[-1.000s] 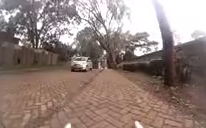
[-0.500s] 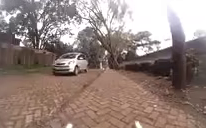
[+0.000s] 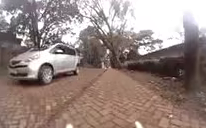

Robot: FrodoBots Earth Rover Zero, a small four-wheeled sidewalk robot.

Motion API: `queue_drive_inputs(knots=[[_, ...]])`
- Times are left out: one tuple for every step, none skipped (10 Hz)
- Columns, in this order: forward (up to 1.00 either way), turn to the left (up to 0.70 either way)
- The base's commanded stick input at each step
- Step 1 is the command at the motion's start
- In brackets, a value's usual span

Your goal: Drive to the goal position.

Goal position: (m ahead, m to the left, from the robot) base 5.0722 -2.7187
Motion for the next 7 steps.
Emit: queue_drive_inputs(knots=[[0.7,0.0],[0.7,0.0],[0.7,0.02],[0.7,0.04],[0.7,-0.07],[0.7,-0.28],[0.7,-0.35]])
